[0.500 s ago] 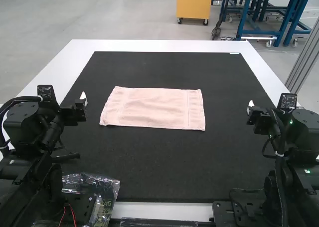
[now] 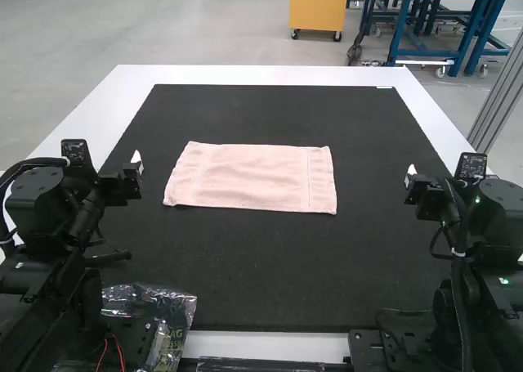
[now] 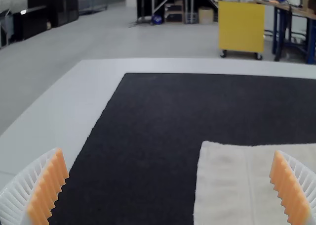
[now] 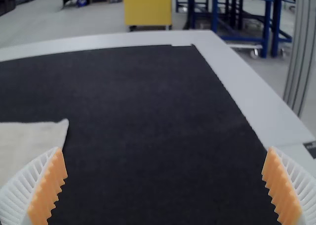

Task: Fold the towel.

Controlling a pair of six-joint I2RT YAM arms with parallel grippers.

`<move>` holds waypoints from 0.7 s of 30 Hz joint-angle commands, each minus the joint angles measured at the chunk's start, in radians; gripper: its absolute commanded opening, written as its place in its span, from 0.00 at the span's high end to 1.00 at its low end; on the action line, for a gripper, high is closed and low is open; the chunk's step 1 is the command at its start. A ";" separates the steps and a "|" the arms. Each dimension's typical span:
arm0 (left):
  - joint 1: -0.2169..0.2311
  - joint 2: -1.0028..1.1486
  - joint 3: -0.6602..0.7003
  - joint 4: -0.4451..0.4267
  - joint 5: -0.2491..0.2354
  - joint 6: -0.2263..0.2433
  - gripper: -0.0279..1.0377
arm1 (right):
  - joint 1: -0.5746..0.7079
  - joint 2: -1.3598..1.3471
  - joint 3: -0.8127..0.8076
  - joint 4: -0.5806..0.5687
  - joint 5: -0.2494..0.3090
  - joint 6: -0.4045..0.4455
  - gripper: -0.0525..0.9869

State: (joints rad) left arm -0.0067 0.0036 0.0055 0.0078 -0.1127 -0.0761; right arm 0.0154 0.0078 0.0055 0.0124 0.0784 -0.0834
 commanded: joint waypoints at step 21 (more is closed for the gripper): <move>-0.004 -0.004 -0.006 0.058 -0.005 0.147 0.07 | -0.003 -0.008 -0.006 0.083 -0.022 -0.099 0.07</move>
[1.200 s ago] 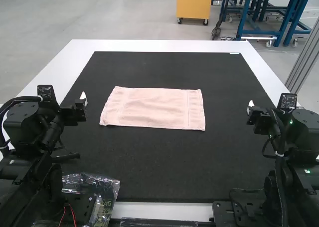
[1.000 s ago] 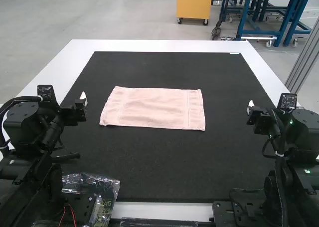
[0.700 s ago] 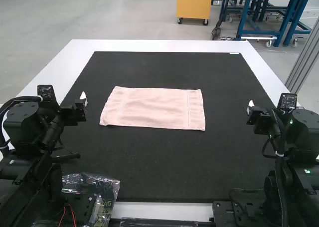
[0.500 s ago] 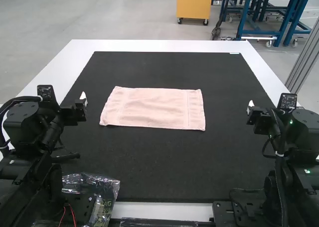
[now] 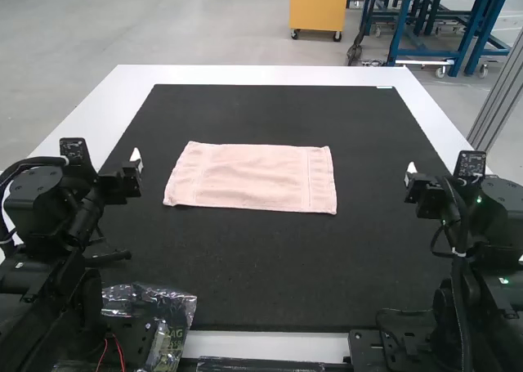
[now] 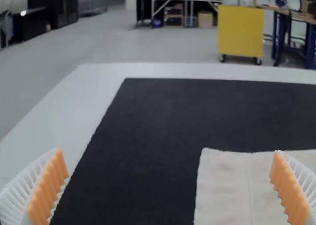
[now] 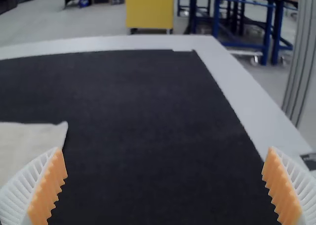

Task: Fold the towel.

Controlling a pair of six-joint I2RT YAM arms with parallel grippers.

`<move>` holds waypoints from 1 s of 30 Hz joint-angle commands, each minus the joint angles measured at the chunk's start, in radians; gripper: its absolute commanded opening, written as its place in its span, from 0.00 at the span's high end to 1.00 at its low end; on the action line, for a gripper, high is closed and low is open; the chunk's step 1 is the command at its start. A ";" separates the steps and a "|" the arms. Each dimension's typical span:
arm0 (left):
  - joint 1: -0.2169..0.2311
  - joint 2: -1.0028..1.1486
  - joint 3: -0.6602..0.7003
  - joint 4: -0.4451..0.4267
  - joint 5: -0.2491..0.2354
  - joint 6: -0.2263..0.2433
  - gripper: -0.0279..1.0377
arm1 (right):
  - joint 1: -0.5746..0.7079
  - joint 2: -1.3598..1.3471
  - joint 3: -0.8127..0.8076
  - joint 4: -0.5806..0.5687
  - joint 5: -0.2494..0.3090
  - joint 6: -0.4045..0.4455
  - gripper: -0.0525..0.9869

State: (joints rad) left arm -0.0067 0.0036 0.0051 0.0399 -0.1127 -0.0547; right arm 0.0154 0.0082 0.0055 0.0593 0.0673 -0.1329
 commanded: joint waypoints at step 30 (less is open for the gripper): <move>0.051 0.875 0.590 0.285 0.074 0.016 0.08 | -0.011 0.946 0.636 0.263 -0.090 0.003 0.08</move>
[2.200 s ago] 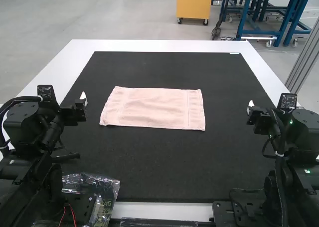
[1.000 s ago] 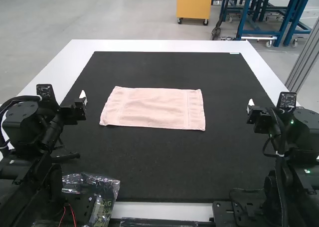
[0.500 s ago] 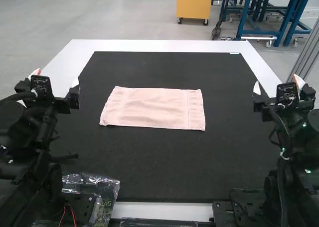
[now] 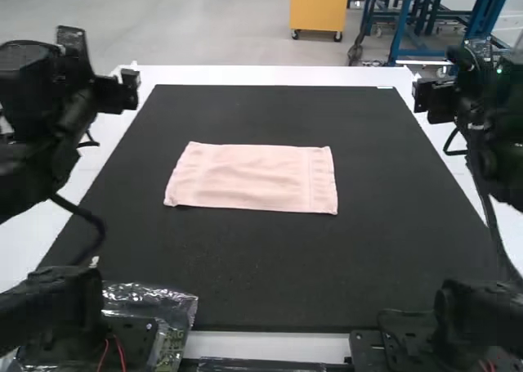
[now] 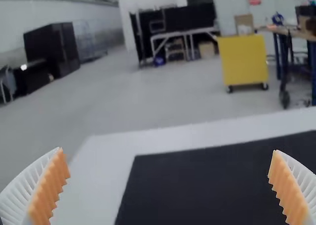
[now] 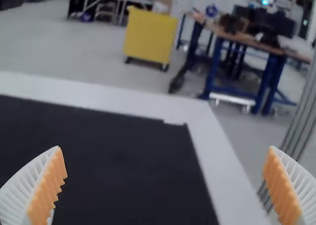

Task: Fold the towel.

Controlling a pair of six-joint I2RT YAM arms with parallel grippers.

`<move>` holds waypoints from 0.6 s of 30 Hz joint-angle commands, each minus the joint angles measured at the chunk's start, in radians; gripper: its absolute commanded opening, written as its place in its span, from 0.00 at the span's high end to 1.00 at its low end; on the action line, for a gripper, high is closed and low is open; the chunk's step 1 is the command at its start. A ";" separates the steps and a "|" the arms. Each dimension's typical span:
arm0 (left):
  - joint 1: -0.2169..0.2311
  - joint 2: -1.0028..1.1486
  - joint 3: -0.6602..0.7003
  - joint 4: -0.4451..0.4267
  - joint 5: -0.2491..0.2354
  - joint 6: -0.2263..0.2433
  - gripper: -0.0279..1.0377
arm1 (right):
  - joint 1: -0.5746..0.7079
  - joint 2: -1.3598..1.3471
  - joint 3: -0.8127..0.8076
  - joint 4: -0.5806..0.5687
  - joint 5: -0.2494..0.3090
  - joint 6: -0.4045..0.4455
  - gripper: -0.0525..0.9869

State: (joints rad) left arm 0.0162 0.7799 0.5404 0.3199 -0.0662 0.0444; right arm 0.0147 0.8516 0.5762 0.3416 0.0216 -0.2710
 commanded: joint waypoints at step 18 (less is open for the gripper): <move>0.099 0.759 0.052 0.033 0.249 -0.087 0.07 | 0.008 0.537 0.002 -0.059 -0.275 0.294 0.08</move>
State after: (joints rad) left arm 0.0853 1.4925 0.5907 0.3283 0.1074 -0.0189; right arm 0.0154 1.3998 0.5743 0.2604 -0.2401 -0.0002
